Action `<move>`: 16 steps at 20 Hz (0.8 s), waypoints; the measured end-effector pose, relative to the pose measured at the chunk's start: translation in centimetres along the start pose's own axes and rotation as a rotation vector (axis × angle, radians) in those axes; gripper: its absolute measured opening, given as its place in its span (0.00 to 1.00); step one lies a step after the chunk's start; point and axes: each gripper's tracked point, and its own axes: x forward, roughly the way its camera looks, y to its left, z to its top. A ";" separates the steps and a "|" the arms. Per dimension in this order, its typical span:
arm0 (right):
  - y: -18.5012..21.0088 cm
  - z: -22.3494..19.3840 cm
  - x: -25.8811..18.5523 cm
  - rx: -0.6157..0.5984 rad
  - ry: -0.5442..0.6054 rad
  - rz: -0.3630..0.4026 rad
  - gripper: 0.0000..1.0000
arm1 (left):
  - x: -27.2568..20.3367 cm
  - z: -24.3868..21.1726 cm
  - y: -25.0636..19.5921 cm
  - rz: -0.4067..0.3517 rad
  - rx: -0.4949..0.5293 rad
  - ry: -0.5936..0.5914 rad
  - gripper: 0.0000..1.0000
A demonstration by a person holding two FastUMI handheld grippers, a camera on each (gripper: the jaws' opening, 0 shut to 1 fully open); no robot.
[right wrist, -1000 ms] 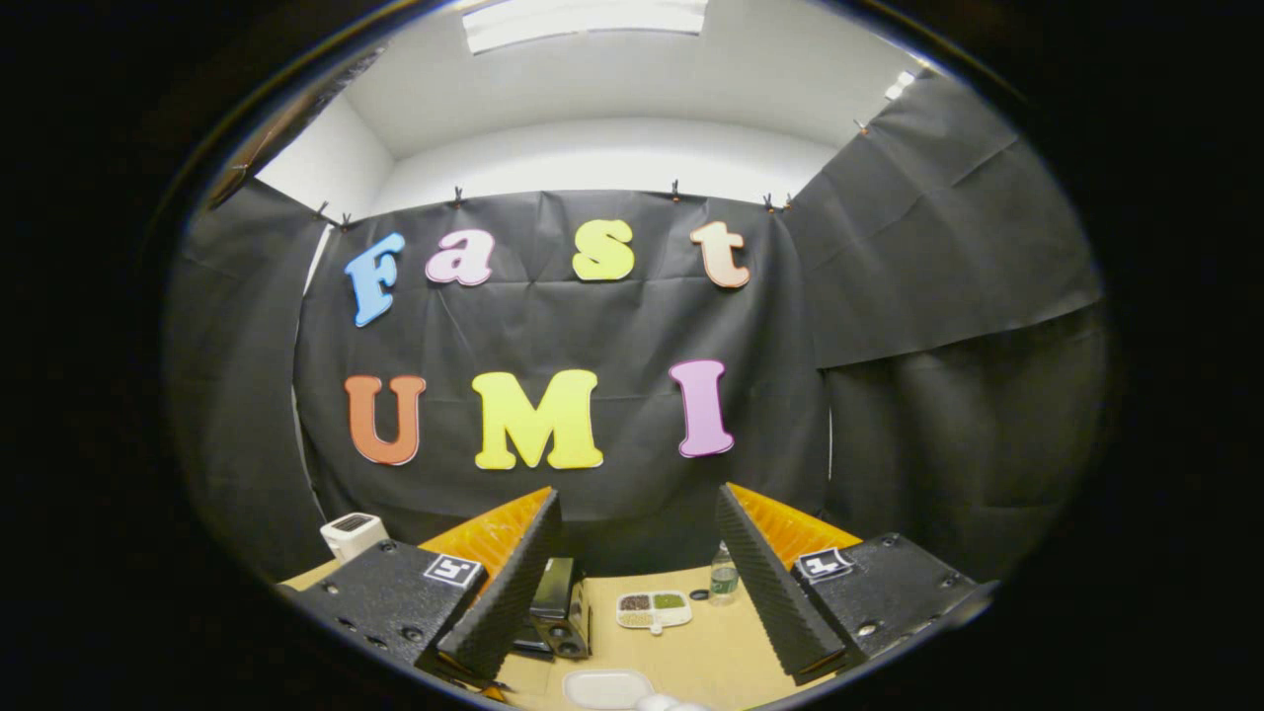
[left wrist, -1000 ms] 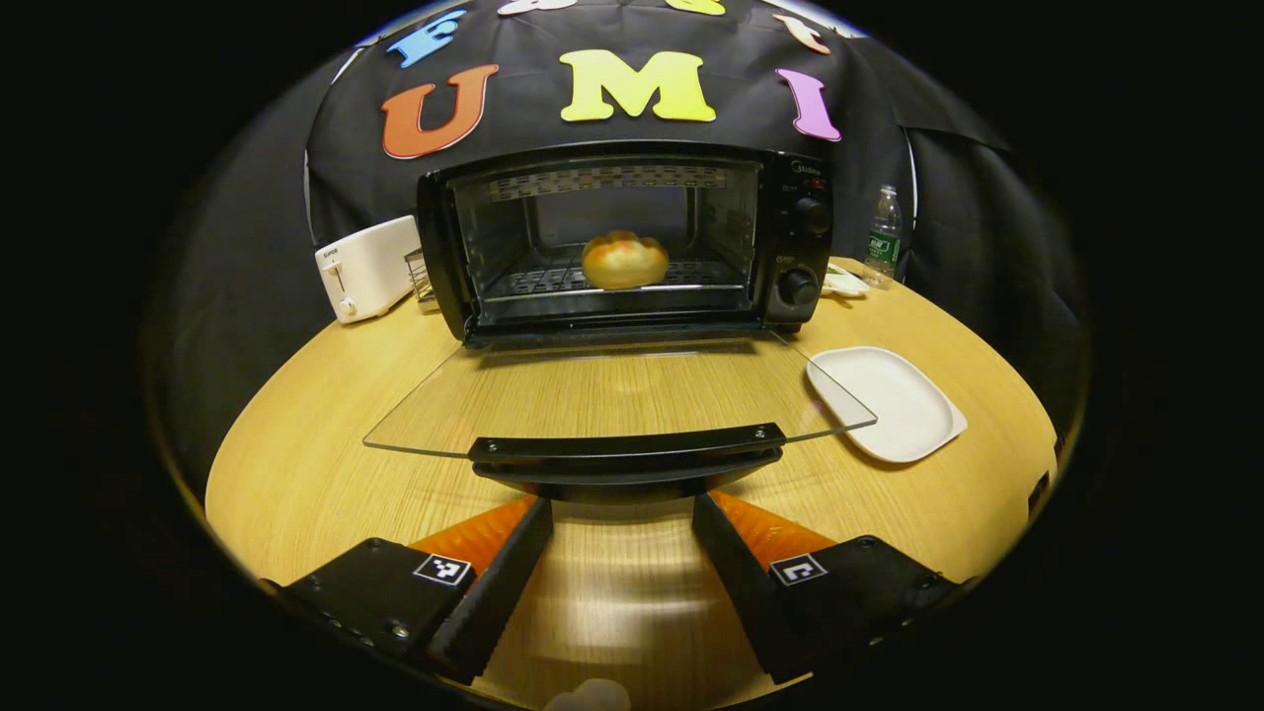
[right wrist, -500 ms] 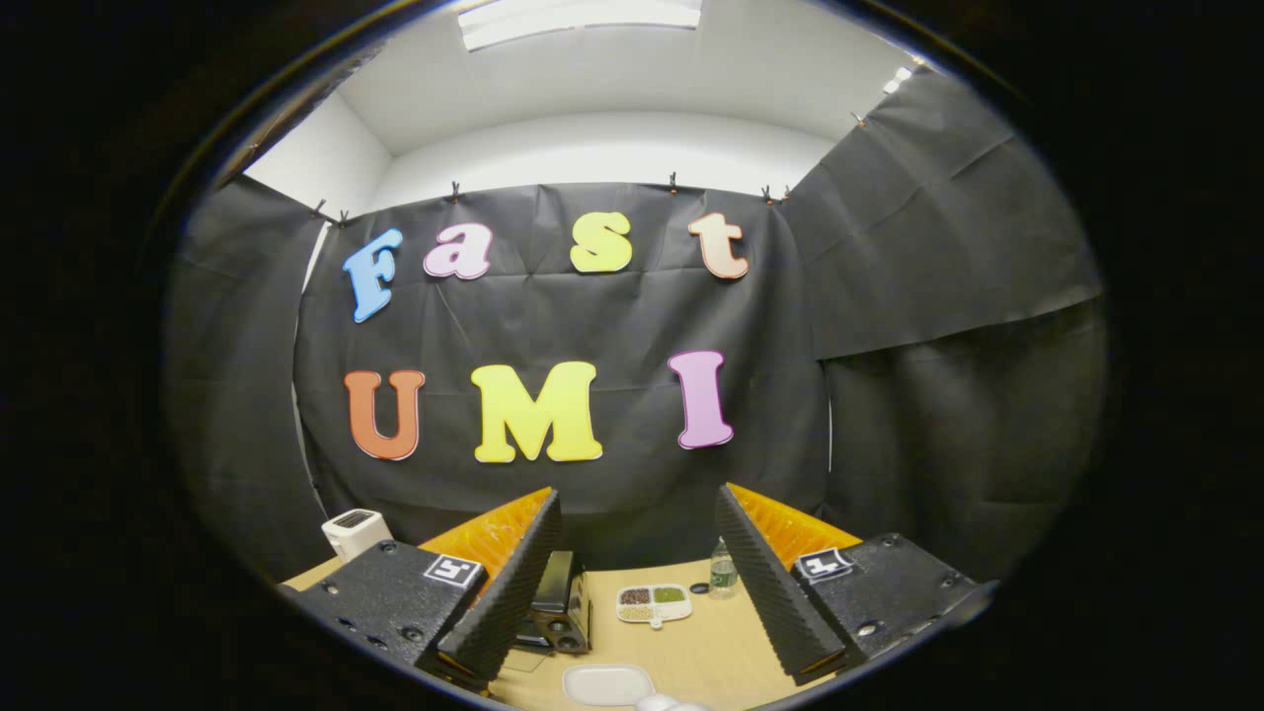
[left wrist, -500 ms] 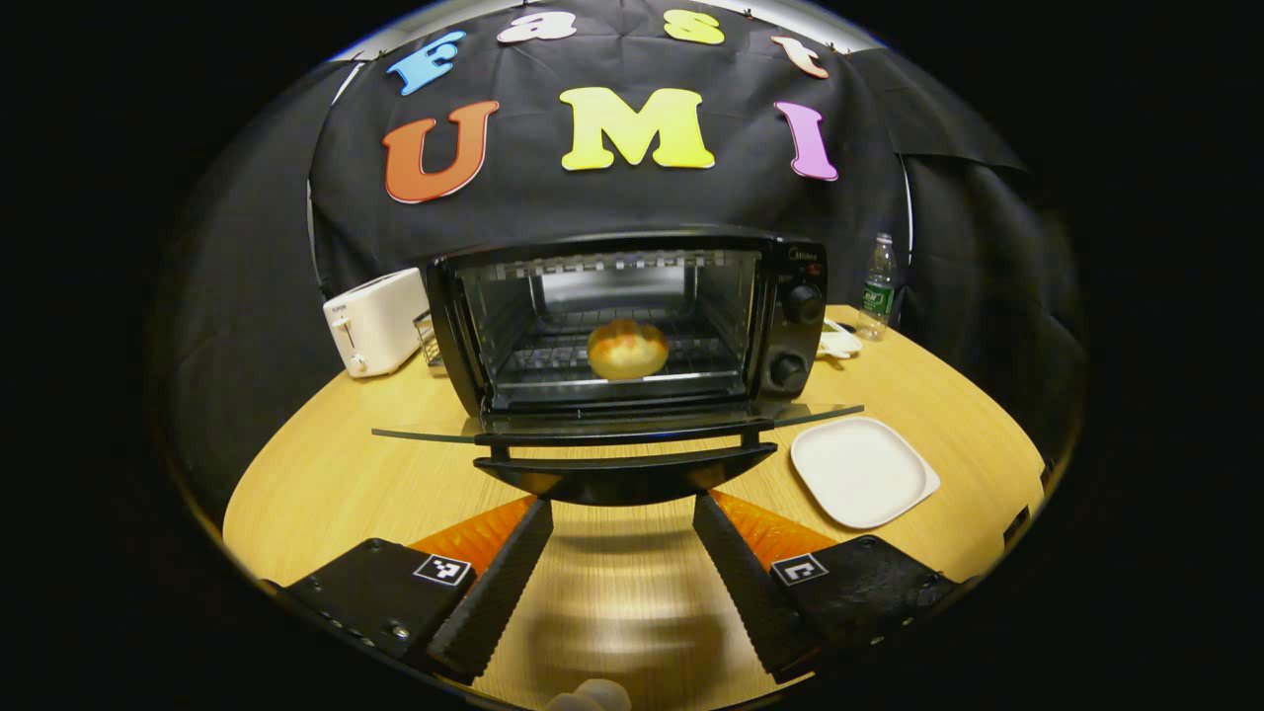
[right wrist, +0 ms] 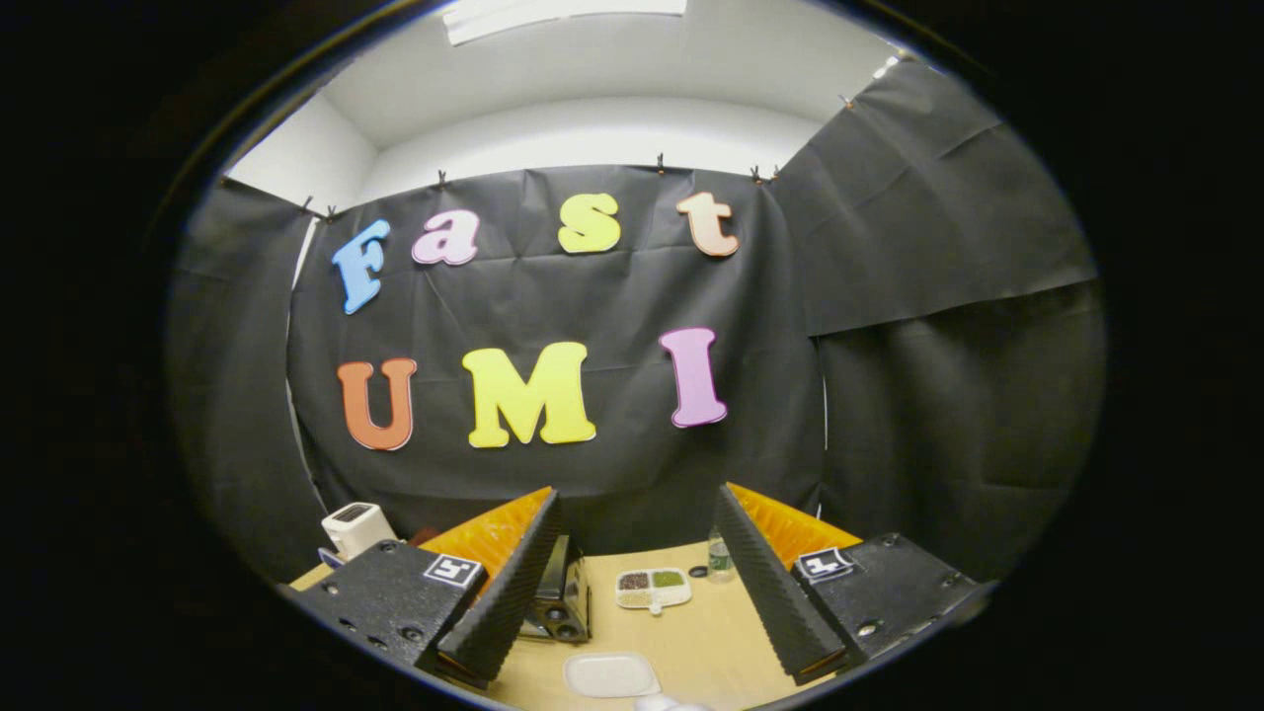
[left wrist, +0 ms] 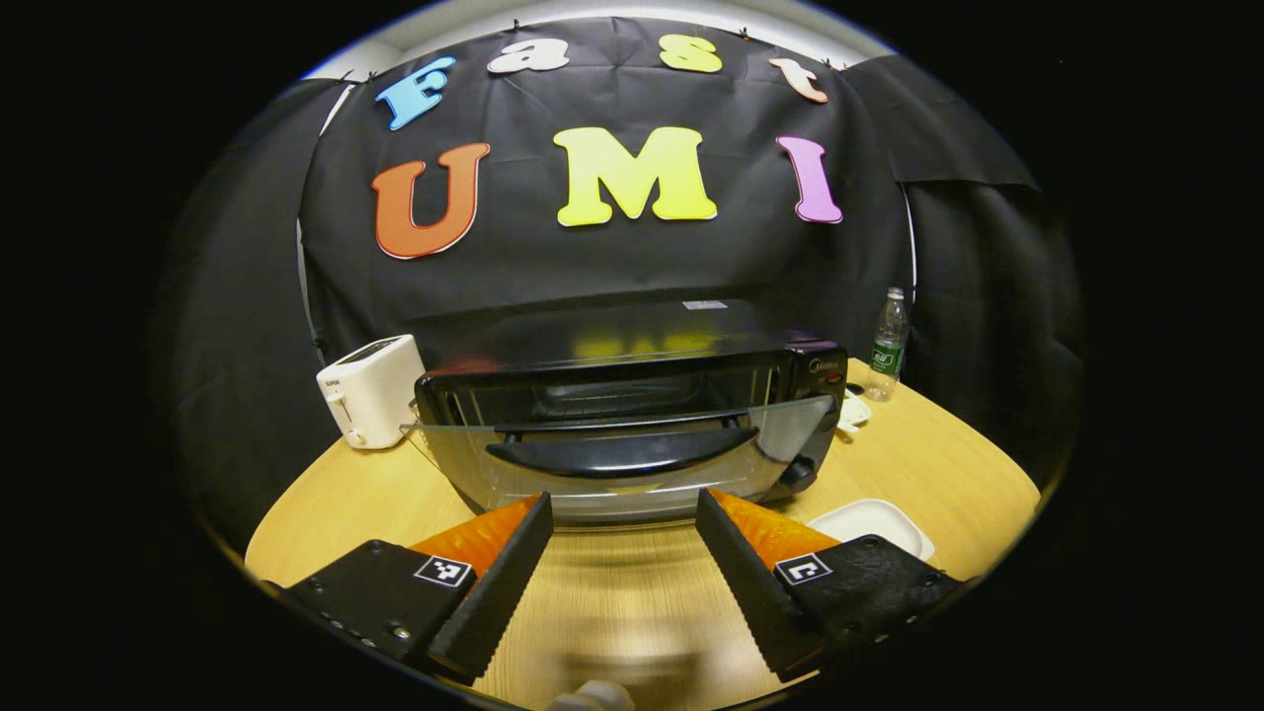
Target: Open the electric oven with the left hand, put the food in, and close the electric oven.
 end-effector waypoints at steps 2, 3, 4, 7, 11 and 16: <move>-0.3 0.1 0.2 -0.004 -0.005 -0.006 0.96 | 0.8 1.5 0.1 0.002 0.019 -0.027 0.96; -0.4 0.1 0.2 -0.005 -0.004 -0.010 0.96 | 1.4 2.1 0.5 0.013 0.021 -0.040 0.95; -0.4 -0.1 0.4 -0.002 0.000 -0.011 0.96 | 2.1 2.2 0.3 0.002 0.008 -0.028 0.95; -0.5 -0.1 0.2 0.003 0.007 -0.011 0.96 | 3.4 3.4 0.8 0.019 -0.001 -0.036 0.96; -0.6 0.1 0.4 -0.005 0.005 -0.011 0.96 | 3.4 3.3 0.5 0.012 -0.019 -0.028 0.96; -0.2 0.6 0.5 -0.013 -0.002 -0.001 0.96 | 0.2 4.8 0.4 0.027 -0.032 -0.052 0.96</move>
